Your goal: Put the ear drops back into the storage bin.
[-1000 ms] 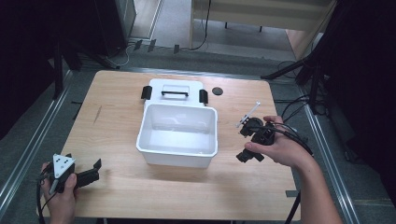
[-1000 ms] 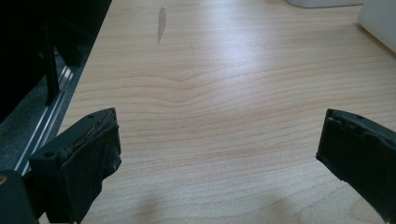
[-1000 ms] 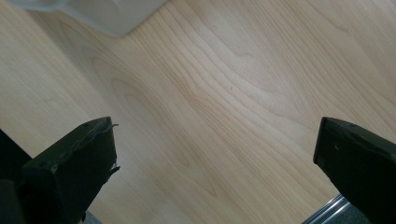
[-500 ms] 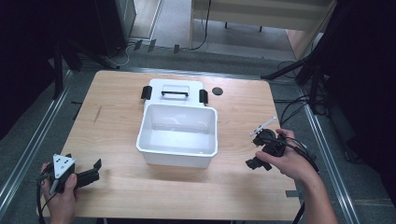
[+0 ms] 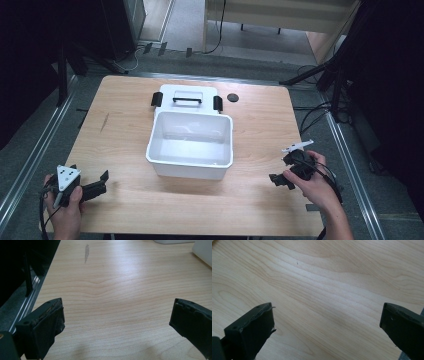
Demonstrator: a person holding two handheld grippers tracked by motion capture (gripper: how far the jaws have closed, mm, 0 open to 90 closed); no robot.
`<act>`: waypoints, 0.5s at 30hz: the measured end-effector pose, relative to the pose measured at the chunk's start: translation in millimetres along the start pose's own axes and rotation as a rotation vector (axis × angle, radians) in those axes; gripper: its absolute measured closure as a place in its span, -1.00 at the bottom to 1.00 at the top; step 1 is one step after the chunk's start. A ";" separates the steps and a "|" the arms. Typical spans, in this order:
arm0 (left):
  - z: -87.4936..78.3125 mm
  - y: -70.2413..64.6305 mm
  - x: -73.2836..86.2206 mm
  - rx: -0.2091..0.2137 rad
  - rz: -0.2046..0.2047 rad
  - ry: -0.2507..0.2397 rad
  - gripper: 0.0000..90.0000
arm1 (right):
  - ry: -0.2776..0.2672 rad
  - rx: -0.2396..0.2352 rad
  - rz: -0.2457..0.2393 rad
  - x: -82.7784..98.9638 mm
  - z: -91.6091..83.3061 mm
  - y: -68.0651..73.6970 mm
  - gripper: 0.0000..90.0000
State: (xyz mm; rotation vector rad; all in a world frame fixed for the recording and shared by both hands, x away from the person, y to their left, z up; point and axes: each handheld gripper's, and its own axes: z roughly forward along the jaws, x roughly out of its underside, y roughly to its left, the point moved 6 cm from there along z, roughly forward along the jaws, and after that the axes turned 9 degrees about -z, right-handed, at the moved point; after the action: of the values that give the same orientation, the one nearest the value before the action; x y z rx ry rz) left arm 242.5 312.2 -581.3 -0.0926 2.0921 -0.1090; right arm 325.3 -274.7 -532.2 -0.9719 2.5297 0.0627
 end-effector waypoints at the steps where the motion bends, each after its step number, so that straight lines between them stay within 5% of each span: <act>1: 0.0 0.0 0.0 0.000 0.000 0.000 -1.00 | -0.008 -0.003 0.009 2.8 2.3 -0.1 -1.00; 8: 0.1 -0.3 0.0 -0.002 0.002 -0.001 -1.00 | -0.065 0.016 0.052 18.7 16.2 0.9 -1.00; 9: 0.1 -0.3 0.0 -0.002 0.002 -0.001 -1.00 | -0.101 0.026 0.093 24.3 20.0 -0.7 -1.00; 15: 0.2 -0.3 0.0 -0.003 0.003 -0.001 -1.00 | -0.182 0.043 0.152 39.0 27.6 -3.5 -1.00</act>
State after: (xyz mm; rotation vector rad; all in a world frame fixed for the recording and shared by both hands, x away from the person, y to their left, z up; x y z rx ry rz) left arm 242.7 311.8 -581.5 -0.0914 2.0918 -0.1042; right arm 312.1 -296.5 -572.7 -0.7218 2.4219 0.1350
